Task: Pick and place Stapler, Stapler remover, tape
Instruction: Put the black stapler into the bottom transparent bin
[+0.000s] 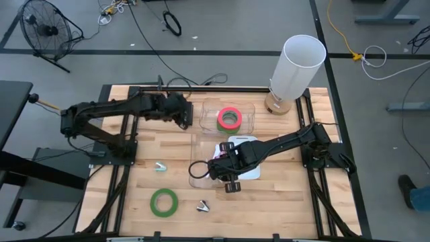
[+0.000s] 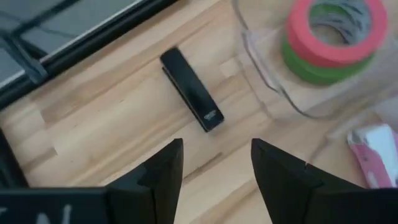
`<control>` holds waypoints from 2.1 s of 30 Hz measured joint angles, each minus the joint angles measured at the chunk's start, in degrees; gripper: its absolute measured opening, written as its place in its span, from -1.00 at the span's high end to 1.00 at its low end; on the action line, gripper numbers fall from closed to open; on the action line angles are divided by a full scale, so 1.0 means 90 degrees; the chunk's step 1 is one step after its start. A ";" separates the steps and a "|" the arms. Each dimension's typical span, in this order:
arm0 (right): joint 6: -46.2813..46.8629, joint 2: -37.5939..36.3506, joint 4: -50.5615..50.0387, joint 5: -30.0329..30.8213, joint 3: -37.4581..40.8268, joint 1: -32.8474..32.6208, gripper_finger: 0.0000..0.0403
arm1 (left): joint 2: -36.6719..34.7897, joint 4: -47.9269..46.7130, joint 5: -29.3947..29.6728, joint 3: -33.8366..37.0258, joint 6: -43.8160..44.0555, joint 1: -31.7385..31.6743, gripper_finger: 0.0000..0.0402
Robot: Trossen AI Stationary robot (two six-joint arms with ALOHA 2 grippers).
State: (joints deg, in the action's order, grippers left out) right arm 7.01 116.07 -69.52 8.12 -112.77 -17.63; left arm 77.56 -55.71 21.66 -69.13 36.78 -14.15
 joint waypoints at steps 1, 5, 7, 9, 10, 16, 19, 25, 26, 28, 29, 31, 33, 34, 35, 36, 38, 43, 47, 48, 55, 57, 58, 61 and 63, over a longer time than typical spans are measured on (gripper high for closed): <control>0.0000 0.0000 0.0000 0.0001 0.0000 0.0001 0.25 | 0.0000 0.0092 -0.0103 0.0041 0.0003 -0.0160 0.04; 0.0002 0.0000 0.0015 0.0000 0.0000 0.0002 0.25 | 0.0002 0.0538 -0.0660 0.0415 -0.0049 -0.0847 0.04; 0.0002 0.0000 0.0024 0.0000 0.0000 0.0000 0.25 | 0.0002 0.0784 -0.0937 0.0667 -0.0048 -0.1210 0.04; 0.0000 0.0000 0.0033 0.0000 0.0000 0.0002 0.25 | 0.0003 0.1135 -0.1288 0.0936 0.0008 -0.1570 0.04; 0.0000 0.0000 0.0038 0.0000 0.0000 0.0002 0.25 | 0.0005 0.1414 -0.1514 0.1062 0.0036 -0.1712 0.04; -0.0053 0.0000 0.0077 0.0000 0.0000 0.0000 0.25 | 0.0053 0.3111 -0.2201 0.1690 0.0322 -0.2055 0.04; -0.0167 0.0000 0.0160 0.0002 0.0000 0.0002 0.25 | 0.0233 0.3249 -0.2181 0.1741 0.0332 -0.2053 0.04; -0.0213 -0.0002 0.0249 0.0001 -0.0002 0.0002 0.25 | 0.0709 0.3314 -0.1797 0.1730 0.0374 -0.2048 0.04; -0.0209 -0.0002 0.0251 0.0001 -0.0002 0.0001 0.25 | 0.0797 0.3317 -0.1794 0.1730 0.0393 -0.2048 0.04; -0.0209 -0.0002 0.0253 0.0001 -0.0002 0.0001 0.25 | 0.0974 0.3337 -0.1805 0.1728 0.0470 -0.2041 0.04; -0.0209 -0.0002 0.0253 0.0000 -0.0002 0.0002 0.25 | 0.1064 0.3355 -0.1842 0.1728 0.0503 -0.2040 0.04; -0.0209 -0.0002 0.0253 0.0000 -0.0002 0.0002 0.25 | 0.1232 0.3422 -0.1889 0.1728 0.0511 -0.2027 0.04; -0.0206 -0.0002 0.0253 0.0000 -0.0002 0.0002 0.25 | 0.1376 0.3565 -0.1932 0.1728 0.0514 -0.1996 0.04; -0.0208 -0.0002 0.0253 0.0001 -0.0002 0.0002 0.25 | 0.1430 0.3654 -0.1952 0.1728 0.0514 -0.1969 0.04; -0.0209 -0.0002 0.0253 0.0001 -0.0002 0.0001 0.25 | 0.1480 0.3761 -0.1975 0.1728 0.0514 -0.1950 0.04; -0.0211 -0.0002 0.0253 0.0000 -0.0002 0.0000 0.25 | 0.1516 0.3889 -0.1994 0.1728 0.0514 -0.1928 0.04; -0.0211 -0.0002 0.0253 0.0002 -0.0002 0.0001 0.25 | 0.1565 0.4039 -0.2055 0.1728 0.0509 -0.1877 0.04; -0.0209 -0.0002 0.0253 0.0001 -0.0002 0.0000 0.25 | 0.1596 0.3888 -0.1800 0.1725 0.0505 -0.1856 0.04; -0.0207 -0.0002 0.0254 0.0000 -0.0002 0.0000 0.25 | 0.1596 0.3857 -0.1806 0.1725 0.0505 -0.1863 0.04; -0.0210 -0.0002 0.0256 0.0000 -0.0002 0.0000 0.25 | 0.1596 0.3857 -0.1817 0.1725 0.0507 -0.1861 0.04; -0.0211 -0.0002 0.0317 0.0000 -0.0002 0.0000 0.25 | 0.1596 0.3828 -0.1624 0.1725 0.0505 -0.1861 0.04; -0.0211 -0.0002 0.0319 0.0000 -0.0002 0.0000 0.25 | 0.1596 0.3826 -0.1547 0.1725 0.0504 -0.1861 0.04; -0.0211 -0.0002 0.0321 0.0000 -0.0002 0.0000 0.25 | 0.1596 0.3826 -0.1535 0.1725 0.0505 -0.1861 0.04; -0.0211 -0.0002 0.0321 0.0000 -0.0002 0.0000 0.25 | 0.1596 0.3826 -0.1531 0.1725 0.0500 -0.1856 0.04; -0.0213 -0.0002 0.0321 0.0000 -0.0002 0.0000 0.25 | 0.1596 0.3826 -0.1531 0.1725 0.0504 -0.1858 0.04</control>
State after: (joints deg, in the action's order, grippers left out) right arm 5.09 116.05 -66.63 8.12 -112.79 -17.63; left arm 91.92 -21.28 7.88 -53.60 41.32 -30.87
